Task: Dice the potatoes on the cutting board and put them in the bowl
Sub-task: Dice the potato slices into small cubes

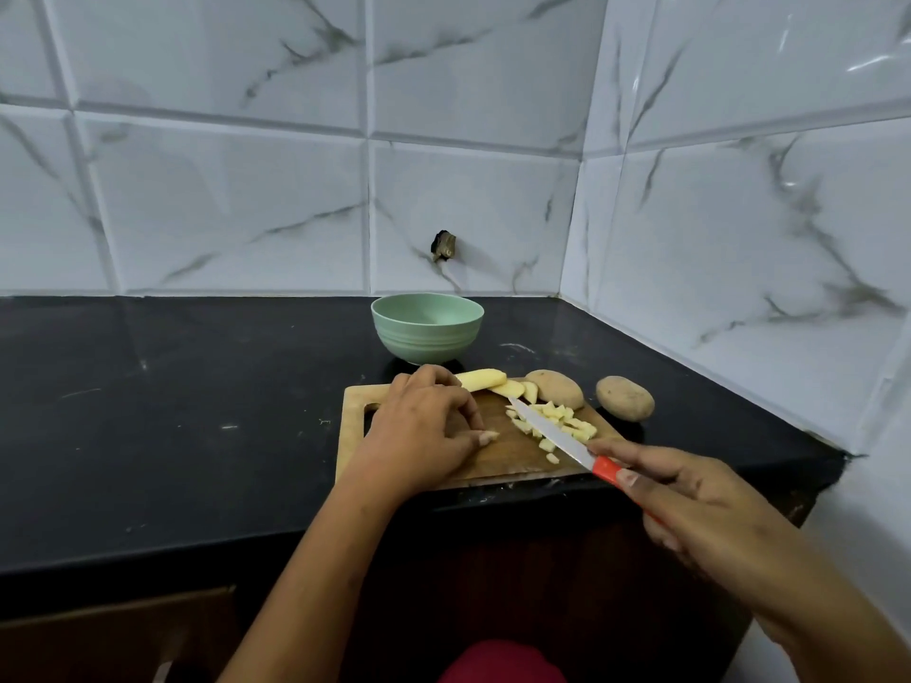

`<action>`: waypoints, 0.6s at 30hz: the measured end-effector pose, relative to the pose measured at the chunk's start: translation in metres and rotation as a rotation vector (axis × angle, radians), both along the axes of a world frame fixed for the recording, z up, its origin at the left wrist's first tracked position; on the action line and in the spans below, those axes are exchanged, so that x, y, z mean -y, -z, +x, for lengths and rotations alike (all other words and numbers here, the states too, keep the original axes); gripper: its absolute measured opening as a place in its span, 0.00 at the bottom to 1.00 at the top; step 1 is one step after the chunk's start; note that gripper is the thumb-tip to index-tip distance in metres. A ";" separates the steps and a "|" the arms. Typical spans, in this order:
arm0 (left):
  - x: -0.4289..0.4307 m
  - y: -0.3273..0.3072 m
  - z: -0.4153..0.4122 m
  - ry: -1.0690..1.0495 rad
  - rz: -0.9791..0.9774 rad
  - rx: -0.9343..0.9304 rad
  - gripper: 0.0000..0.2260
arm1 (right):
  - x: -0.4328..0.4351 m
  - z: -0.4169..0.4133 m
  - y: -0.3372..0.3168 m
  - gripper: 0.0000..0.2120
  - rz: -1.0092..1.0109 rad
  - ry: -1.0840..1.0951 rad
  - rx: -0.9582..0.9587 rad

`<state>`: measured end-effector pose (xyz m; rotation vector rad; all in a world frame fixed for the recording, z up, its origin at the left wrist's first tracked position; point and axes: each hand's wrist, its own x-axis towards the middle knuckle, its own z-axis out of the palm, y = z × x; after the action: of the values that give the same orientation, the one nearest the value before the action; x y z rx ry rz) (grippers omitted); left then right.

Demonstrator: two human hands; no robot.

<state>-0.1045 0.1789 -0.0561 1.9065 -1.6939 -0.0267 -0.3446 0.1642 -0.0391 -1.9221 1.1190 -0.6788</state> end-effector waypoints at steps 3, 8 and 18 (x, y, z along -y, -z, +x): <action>-0.003 -0.002 -0.002 -0.018 -0.020 -0.044 0.06 | -0.010 0.018 0.007 0.18 -0.296 0.053 -0.122; -0.009 -0.003 -0.005 -0.054 -0.061 -0.185 0.06 | -0.025 0.044 0.018 0.20 -0.547 0.094 -0.291; -0.018 -0.002 -0.001 -0.066 -0.054 -0.192 0.02 | -0.024 0.023 0.011 0.20 -0.607 0.210 -0.434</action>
<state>-0.1057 0.1968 -0.0537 1.8549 -1.4899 -0.1329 -0.3213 0.1879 -0.0504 -2.5759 1.5220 -0.8022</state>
